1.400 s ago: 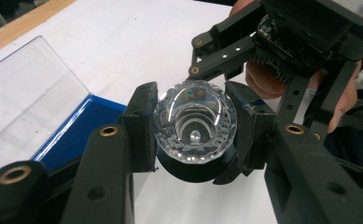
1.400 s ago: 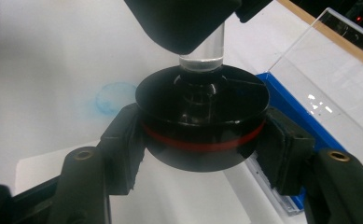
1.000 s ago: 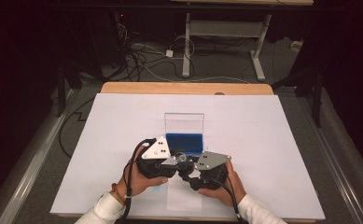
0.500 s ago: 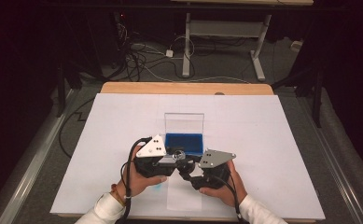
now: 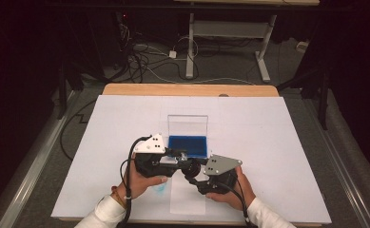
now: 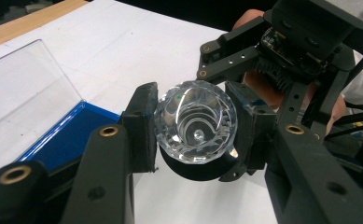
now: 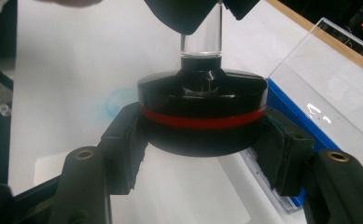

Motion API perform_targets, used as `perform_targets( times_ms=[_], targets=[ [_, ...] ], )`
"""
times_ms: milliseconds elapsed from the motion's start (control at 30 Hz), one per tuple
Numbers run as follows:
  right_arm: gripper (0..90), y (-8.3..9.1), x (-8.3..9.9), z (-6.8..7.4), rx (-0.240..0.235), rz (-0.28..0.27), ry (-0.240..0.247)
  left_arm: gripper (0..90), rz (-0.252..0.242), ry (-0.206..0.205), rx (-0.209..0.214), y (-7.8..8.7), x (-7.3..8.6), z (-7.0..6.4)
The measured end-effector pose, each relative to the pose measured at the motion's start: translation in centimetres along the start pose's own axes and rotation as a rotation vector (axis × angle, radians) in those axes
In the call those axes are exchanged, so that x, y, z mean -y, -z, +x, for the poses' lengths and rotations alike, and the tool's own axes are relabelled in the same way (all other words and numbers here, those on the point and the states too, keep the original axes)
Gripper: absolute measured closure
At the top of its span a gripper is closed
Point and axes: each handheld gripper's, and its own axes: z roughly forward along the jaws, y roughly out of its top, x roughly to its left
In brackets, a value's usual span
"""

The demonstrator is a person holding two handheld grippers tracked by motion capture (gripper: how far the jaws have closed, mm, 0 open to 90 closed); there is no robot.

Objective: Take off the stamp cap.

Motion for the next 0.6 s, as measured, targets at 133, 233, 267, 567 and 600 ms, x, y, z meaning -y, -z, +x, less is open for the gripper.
perform_targets(
  times_ms=[133,233,267,567,600],
  targets=[
    [39.6,0.0,0.0,0.0,-0.006,0.019,0.006,55.3,0.011,0.002,0.007,-0.2,0.0,0.0],
    [39.6,-0.1,0.0,0.1,-0.007,0.029,0.007,55.3,0.019,0.003,0.012,-0.3,0.0,0.1],
    [39.6,-0.1,0.0,0.1,-0.009,0.031,0.007,55.3,0.023,0.002,0.013,-0.3,0.0,0.2],
    [39.6,-1.9,0.1,2.1,-0.052,0.086,0.106,55.3,-0.012,0.007,-0.038,0.9,-0.2,0.8],
    [39.6,-1.7,0.2,1.9,-0.051,0.08,0.1,55.3,-0.012,0.009,-0.04,1.0,-0.2,0.9]
  ],
)
